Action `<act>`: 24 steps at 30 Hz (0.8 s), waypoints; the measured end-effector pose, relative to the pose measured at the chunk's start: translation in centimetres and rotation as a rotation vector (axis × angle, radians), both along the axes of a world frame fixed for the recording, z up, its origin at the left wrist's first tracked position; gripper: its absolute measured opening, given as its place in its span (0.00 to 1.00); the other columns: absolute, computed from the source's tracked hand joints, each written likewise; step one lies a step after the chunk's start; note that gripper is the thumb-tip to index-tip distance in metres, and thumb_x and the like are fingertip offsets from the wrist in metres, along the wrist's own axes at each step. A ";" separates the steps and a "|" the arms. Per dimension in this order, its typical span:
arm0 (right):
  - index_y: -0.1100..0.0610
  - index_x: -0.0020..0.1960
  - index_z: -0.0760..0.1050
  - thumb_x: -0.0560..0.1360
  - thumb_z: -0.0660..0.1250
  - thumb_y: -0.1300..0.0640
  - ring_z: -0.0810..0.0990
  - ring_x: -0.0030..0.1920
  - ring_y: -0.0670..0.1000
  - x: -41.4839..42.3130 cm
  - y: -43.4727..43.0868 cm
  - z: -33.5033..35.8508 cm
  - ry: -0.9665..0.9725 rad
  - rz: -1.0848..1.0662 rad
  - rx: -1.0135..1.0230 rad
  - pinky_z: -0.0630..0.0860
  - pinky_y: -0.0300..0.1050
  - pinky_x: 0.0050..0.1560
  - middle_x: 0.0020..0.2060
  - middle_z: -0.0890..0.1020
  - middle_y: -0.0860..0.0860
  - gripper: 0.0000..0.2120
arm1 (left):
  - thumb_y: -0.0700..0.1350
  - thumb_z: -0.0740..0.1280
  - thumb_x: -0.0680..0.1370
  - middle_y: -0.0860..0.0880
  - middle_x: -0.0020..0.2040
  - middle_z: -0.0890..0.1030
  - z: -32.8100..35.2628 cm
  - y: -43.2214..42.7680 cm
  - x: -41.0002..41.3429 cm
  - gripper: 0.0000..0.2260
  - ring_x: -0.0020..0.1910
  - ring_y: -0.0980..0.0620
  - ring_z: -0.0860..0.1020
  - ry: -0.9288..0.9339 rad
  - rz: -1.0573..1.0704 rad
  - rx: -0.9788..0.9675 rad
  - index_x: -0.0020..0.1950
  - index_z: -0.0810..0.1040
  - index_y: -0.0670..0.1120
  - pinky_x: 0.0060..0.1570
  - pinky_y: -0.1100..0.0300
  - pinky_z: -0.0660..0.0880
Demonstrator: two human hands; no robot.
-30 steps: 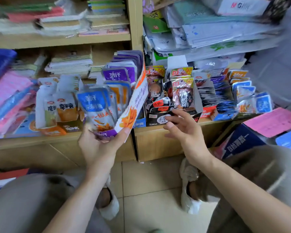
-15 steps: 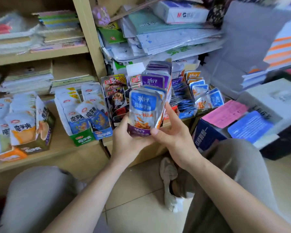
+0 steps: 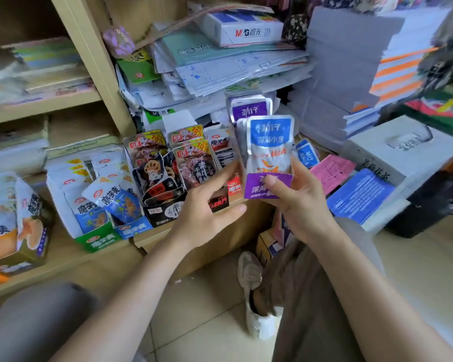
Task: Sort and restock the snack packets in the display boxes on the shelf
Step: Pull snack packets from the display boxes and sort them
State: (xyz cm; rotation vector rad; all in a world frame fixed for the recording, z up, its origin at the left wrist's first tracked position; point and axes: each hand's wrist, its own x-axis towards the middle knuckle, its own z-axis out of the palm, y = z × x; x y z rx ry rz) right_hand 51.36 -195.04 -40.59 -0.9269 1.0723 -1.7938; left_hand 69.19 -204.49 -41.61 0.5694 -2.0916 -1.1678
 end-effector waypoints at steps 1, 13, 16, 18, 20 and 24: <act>0.60 0.71 0.72 0.74 0.72 0.59 0.83 0.59 0.59 -0.6 0.2 0.1 -0.037 -0.036 -0.003 0.80 0.59 0.58 0.59 0.84 0.58 0.26 | 0.38 0.73 0.77 0.56 0.72 0.74 0.5 -0.3 -0.6 0.32 0.70 0.59 0.74 -0.022 -0.039 -0.025 0.77 0.66 0.53 0.65 0.63 0.74; 0.62 0.70 0.72 0.75 0.70 0.61 0.84 0.55 0.58 -5.5 0.8 -1.0 -0.172 -0.255 -0.011 0.81 0.57 0.56 0.56 0.83 0.59 0.25 | 0.54 0.76 0.72 0.50 0.56 0.83 -5.3 -6.4 -4.9 0.21 0.61 0.46 0.77 -0.469 0.474 -0.778 0.62 0.80 0.50 0.62 0.49 0.69; 0.63 0.71 0.71 0.76 0.69 0.61 0.83 0.57 0.59 -5.8 1.0 -1.3 -0.158 -0.254 0.018 0.81 0.58 0.58 0.59 0.83 0.61 0.24 | 0.57 0.75 0.72 0.51 0.60 0.82 -5.6 -7.2 -6.0 0.25 0.62 0.47 0.77 -0.549 0.495 -0.748 0.67 0.76 0.52 0.63 0.51 0.69; 0.62 0.71 0.71 0.77 0.69 0.62 0.83 0.58 0.60 -5.9 1.1 -1.4 -0.158 -0.247 0.025 0.81 0.57 0.58 0.60 0.82 0.61 0.24 | 0.56 0.74 0.74 0.50 0.59 0.83 -6.0 -7.6 -6.3 0.23 0.60 0.47 0.78 -0.571 0.515 -0.740 0.67 0.77 0.51 0.61 0.51 0.69; 0.61 0.72 0.71 0.76 0.69 0.61 0.83 0.58 0.59 -5.9 1.1 -1.4 -0.160 -0.244 0.030 0.81 0.57 0.58 0.61 0.82 0.61 0.24 | 0.55 0.72 0.77 0.51 0.53 0.85 -6.2 -7.7 -6.4 0.15 0.57 0.48 0.79 -0.544 0.557 -0.775 0.61 0.82 0.50 0.57 0.52 0.68; 0.60 0.69 0.73 0.77 0.69 0.61 0.83 0.58 0.58 -5.7 1.5 -1.3 -0.178 -0.247 0.044 0.82 0.56 0.58 0.60 0.83 0.59 0.21 | 0.55 0.72 0.77 0.53 0.43 0.85 -5.7 -7.5 -6.3 0.10 0.49 0.49 0.75 -0.513 0.601 -0.809 0.54 0.86 0.52 0.51 0.52 0.64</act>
